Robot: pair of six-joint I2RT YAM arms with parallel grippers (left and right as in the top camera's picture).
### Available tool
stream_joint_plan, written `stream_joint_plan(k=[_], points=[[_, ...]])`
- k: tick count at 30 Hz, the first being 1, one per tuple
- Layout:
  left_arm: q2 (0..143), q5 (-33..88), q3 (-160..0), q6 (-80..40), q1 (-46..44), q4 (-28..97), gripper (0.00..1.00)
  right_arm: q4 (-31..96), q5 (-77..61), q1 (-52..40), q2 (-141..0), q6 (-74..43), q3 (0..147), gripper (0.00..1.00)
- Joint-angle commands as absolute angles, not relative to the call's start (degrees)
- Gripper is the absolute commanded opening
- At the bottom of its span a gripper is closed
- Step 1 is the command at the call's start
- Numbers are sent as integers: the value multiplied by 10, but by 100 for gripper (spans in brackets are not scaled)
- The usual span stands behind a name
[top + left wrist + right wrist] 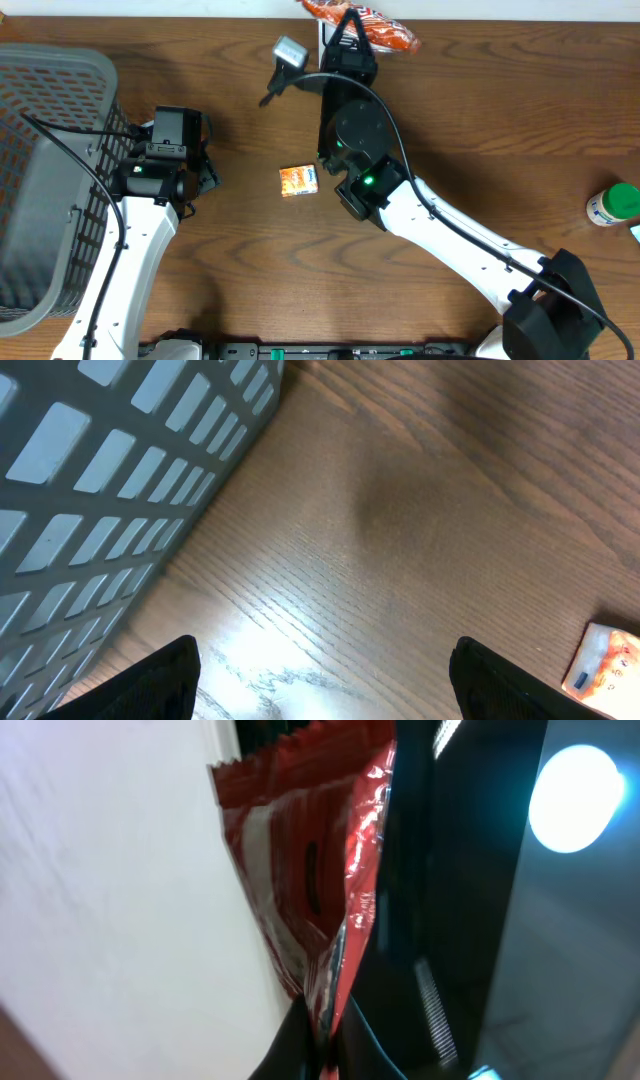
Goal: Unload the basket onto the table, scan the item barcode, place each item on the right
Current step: 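Hold the candy bar in front of the scanner with the right gripper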
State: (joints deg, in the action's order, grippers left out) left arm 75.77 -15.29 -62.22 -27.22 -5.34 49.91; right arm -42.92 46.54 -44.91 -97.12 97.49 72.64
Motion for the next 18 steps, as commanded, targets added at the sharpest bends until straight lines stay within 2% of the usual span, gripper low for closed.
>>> stream_joint_plan(k=[1, 7, 18], points=[[759, -154, -622, -277, -52, 501, 80, -497, 362, -439, -978, 1110, 704, 2], [759, -154, -622, -277, -52, 501, 80, -590, 260, -427, -1003, 1156, 703, 1], [759, -154, -622, -277, -52, 501, 80, -618, 138, -385, -1062, 1180, 703, 1]])
